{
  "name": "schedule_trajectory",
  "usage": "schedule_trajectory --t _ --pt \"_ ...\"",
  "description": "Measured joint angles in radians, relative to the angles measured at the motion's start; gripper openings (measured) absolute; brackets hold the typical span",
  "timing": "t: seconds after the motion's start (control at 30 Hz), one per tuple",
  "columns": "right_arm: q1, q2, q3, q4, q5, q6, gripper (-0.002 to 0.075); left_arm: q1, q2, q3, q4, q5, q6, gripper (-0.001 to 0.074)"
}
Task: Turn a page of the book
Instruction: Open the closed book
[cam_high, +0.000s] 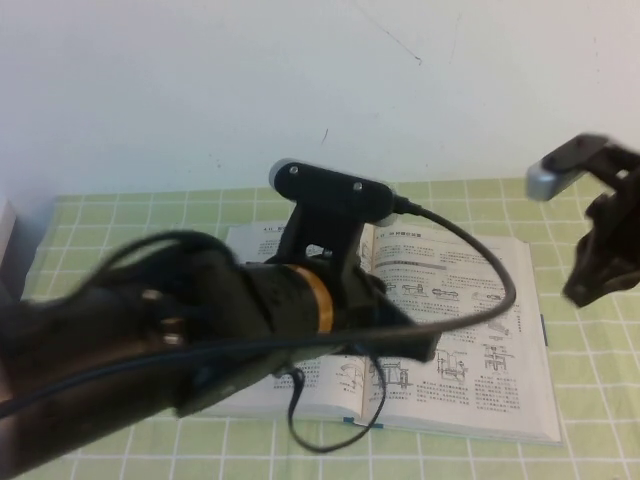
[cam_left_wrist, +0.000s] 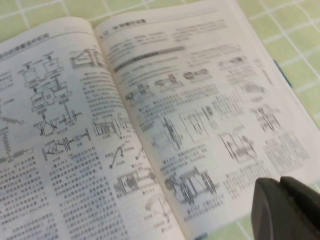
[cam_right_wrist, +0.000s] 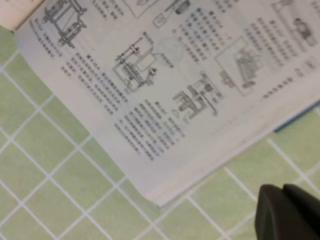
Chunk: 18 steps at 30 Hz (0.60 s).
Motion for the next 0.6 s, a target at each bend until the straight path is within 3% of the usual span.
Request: schedule_trajectory --t 0.1,0.2,0.43,0.6 --pt "0.0 -0.116 0.0 -0.102 0.011 0.066 -0.0001 -0.009 -0.093 0.0 -0.21 0.119 0.308 -0.0004" --pt "0.0 -0.213 0.0 -0.199 0.019 0.143 -0.0001 -0.009 -0.172 0.0 -0.29 0.248 0.455 -0.0004" --pt "0.0 -0.446 0.035 -0.229 0.022 0.191 -0.0002 -0.004 -0.33 0.002 -0.191 0.283 0.444 -0.0004" --pt "0.0 -0.641 0.19 -0.229 -0.055 0.207 -0.0002 -0.003 -0.457 0.085 -0.05 0.235 0.353 -0.0004"
